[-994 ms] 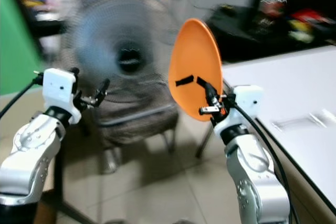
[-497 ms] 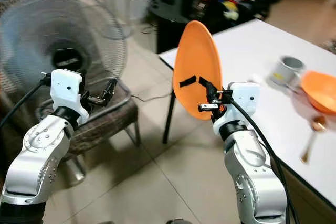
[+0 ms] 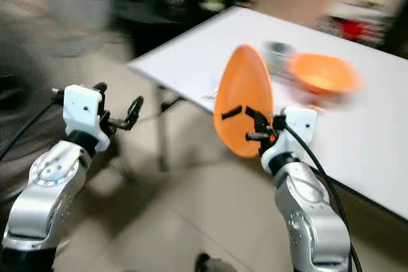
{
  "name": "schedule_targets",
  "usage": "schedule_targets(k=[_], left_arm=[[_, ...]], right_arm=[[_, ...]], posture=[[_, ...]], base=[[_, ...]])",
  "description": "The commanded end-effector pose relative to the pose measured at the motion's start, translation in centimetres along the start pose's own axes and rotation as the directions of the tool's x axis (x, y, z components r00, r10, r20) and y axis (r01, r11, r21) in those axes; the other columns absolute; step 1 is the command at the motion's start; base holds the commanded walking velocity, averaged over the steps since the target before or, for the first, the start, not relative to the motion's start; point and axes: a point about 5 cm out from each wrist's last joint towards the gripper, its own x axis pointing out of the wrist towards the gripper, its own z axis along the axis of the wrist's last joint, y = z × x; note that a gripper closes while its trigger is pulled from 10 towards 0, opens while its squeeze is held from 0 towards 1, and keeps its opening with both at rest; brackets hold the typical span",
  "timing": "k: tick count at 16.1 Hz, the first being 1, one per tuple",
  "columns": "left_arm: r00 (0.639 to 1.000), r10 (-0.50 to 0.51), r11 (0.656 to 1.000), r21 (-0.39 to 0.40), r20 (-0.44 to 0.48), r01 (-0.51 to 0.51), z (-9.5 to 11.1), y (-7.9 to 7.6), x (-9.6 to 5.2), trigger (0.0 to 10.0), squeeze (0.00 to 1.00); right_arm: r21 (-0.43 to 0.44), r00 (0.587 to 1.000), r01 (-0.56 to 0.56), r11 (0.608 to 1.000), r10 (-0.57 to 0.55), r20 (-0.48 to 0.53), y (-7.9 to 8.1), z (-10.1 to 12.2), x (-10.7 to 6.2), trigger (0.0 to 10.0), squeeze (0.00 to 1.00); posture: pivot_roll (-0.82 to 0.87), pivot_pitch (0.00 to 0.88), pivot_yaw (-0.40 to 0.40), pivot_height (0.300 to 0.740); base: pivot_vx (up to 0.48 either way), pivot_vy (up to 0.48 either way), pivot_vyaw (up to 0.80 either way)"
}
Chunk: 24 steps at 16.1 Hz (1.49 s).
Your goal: Setting the table
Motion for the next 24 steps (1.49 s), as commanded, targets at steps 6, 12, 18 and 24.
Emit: schedule_targets(k=[6,12,18,24], left_arm=[[0.999,0.035,0.999,-0.017,-0.031,-0.036,-0.6,0.7,-0.2,10.0,0.0],[1.0,0.01,0.999,-0.032,-0.02,-0.011,-0.4,0.3,-0.3,10.0,0.0],[1.0,0.022,0.999,-0.033,-0.021,-0.023,-0.4,0.5,-0.3,10.0,0.0],[1.0,0.013,0.999,-0.033,-0.021,-0.014,-0.4,0.3,0.0,10.0,0.0]], right_arm=[[-0.006,0.998,-0.058,0.998,0.059,0.017,0.8,0.6,0.3,10.0,0.0],[-0.077,0.998,-0.052,0.996,0.054,0.014,0.5,0.6,0.7,10.0,0.0],[-0.004,0.986,-0.168,0.986,0.168,0.0,1.3,0.9,1.3,10.0,0.0],[0.033,0.979,-0.201,0.979,0.202,-0.034,1.2,0.8,1.4,10.0,0.0]], posture=[[0.07,0.0,-0.006,0.74],[0.08,0.0,-0.019,0.74],[0.09,0.0,-0.031,0.74],[0.08,0.0,-0.025,0.74]], base=[[0.0,0.0,-0.67],[0.225,0.0,0.0],[0.383,0.0,0.0],[0.386,0.0,0.0]])
